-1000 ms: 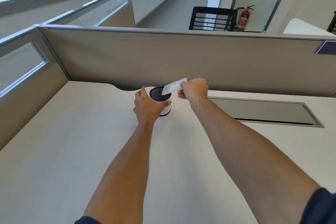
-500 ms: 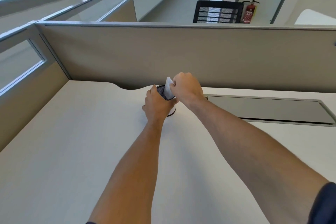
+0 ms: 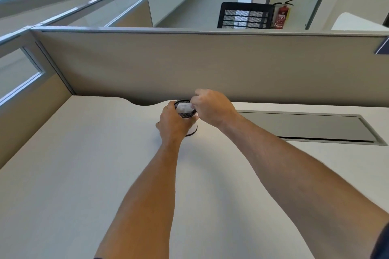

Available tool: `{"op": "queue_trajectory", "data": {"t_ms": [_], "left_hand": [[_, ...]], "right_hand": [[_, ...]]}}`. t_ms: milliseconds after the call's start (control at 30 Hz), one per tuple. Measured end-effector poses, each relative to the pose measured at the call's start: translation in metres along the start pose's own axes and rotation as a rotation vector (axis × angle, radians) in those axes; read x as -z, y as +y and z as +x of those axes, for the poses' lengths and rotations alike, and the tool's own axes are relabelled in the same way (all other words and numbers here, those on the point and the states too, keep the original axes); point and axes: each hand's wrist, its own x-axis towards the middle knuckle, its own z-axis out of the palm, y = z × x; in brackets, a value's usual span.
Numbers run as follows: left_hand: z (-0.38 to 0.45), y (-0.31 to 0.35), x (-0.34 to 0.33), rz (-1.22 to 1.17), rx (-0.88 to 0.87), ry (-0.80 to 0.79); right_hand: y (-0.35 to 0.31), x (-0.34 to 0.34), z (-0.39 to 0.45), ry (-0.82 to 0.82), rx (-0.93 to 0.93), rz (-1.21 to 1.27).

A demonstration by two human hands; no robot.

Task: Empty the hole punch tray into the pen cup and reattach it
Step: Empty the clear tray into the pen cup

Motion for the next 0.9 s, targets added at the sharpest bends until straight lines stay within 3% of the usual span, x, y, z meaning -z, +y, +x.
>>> {"op": "queue_trajectory", "data": {"t_ms": [233,633,767,900], "left_hand": [[-0.001,0.000,0.002,-0.018,0.001,-0.012],[0.001,-0.003,-0.001,-0.024,-0.010,0.000],[0.002,-0.002,-0.002,-0.021,-0.004,0.014],[0.001,-0.001,-0.002,0.036,-0.029,0.025]], "right_hand": [[-0.001,0.005,-0.006,0.003,0.032,-0.003],[0.007,0.004,-0.013,0.023,-0.113,0.159],[0.008,0.003,-0.016,0.110,-0.347,0.389],[0.015,0.001,-0.029,0.168,-0.794,0.956]]}}
